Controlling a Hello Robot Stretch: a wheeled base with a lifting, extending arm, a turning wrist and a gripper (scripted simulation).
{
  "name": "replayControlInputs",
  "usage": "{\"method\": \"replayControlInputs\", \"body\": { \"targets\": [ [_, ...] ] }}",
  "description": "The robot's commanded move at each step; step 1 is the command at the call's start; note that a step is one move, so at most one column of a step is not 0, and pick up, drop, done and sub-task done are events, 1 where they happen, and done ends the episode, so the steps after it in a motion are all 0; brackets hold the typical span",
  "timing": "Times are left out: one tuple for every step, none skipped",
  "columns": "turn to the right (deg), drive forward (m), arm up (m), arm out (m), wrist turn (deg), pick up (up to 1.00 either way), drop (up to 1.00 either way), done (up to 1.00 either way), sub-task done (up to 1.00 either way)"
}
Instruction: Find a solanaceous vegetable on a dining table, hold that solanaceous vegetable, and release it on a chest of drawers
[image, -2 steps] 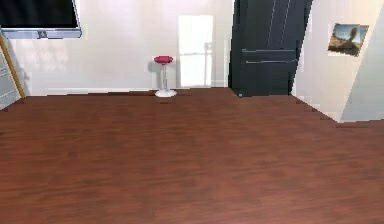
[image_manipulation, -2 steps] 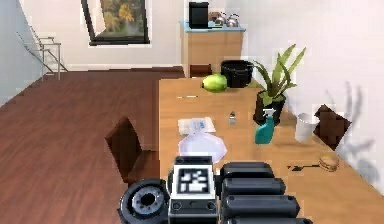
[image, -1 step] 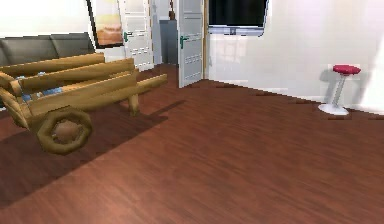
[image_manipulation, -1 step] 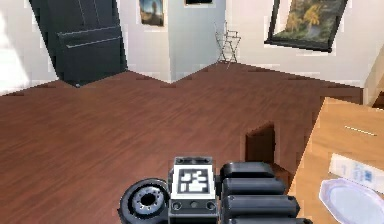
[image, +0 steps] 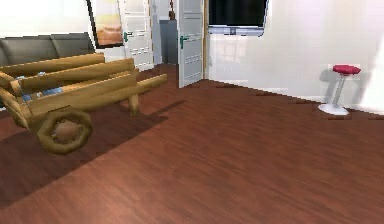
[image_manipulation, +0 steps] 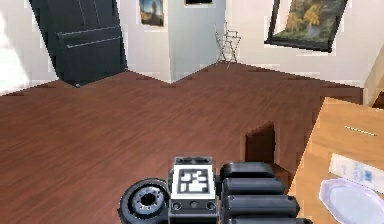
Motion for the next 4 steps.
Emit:
{"method": "replayControlInputs", "body": {
  "targets": [
    [3.0,0.0,0.0,0.0,0.0,0.0,0.0,0.0,0.0],
    [0.0,0.3,0.0,0.0,0.0,0.0,0.0,0.0,0.0],
    [-3.0,0.0,0.0,0.0,0.0,0.0,0.0,0.0,0.0],
    [0.0,1.0,0.0,0.0,0.0,0.0,0.0,0.0,0.0]
  ]
}}
